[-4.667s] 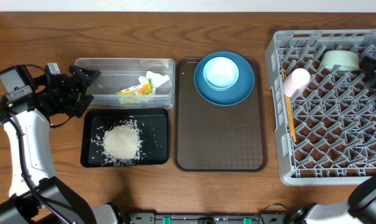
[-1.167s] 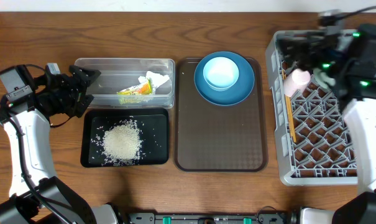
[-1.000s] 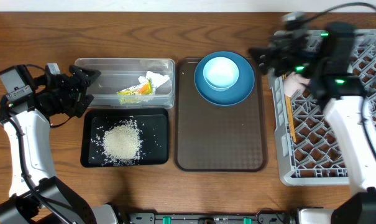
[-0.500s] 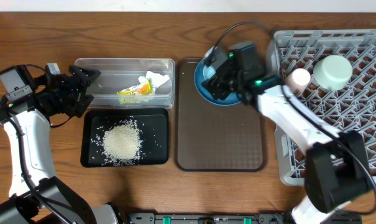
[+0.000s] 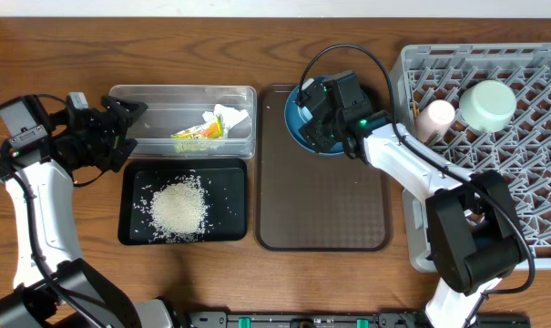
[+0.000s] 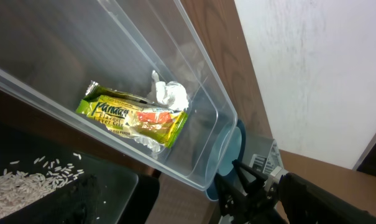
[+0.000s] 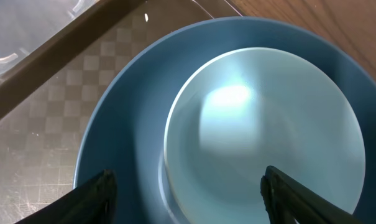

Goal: Sort waste into correct bins and load items into the dishwasher rack
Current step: 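Move the right gripper over the light-blue bowl on the blue plate, then lower the right gripper and grasp the light-blue bowl's rim, then carry the light-blue bowl with the right gripper into the rack's front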

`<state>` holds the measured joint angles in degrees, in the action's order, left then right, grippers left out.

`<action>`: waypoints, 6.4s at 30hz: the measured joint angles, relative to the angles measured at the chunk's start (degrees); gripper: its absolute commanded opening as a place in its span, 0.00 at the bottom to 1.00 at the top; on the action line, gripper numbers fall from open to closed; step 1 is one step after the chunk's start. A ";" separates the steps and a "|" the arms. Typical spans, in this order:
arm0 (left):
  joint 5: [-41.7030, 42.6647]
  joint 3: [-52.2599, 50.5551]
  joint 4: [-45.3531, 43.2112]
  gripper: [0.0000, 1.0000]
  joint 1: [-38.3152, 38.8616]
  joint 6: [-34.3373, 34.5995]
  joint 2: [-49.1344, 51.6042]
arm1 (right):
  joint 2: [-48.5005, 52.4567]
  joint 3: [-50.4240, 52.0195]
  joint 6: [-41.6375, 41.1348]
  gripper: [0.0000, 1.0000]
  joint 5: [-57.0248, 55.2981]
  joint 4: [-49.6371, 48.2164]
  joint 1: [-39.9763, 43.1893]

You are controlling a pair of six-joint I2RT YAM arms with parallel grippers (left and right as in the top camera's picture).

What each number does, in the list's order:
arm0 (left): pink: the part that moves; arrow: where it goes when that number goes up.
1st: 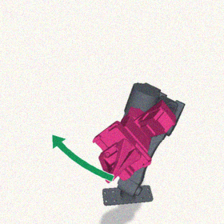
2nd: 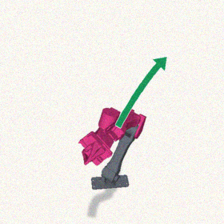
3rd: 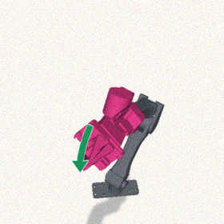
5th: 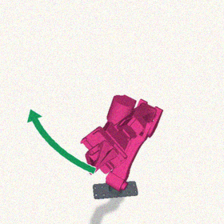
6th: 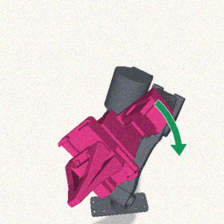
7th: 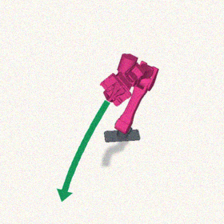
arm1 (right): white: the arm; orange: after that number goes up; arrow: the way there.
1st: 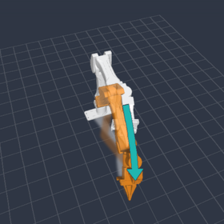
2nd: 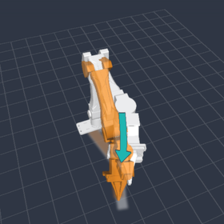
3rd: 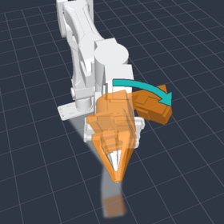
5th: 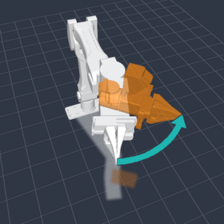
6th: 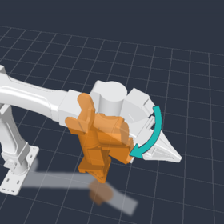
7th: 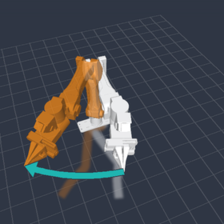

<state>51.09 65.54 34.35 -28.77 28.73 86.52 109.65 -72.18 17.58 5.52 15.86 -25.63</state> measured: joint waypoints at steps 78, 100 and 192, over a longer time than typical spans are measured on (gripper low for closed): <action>0.00 0.00 0.00 0.94 0.00 0.00 0.00 | -11.63 0.02 1.27 0.64 5.07 34.29 -10.03; 0.00 0.00 0.00 0.94 0.00 0.00 0.00 | -8.96 0.02 7.39 0.46 5.01 27.67 -11.56; 0.00 0.00 0.00 0.94 0.00 0.00 0.00 | -34.03 17.44 -14.86 0.01 68.39 32.44 52.15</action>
<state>51.09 65.54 34.35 -28.77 28.73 86.52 75.61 -54.74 2.72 73.91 48.29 26.52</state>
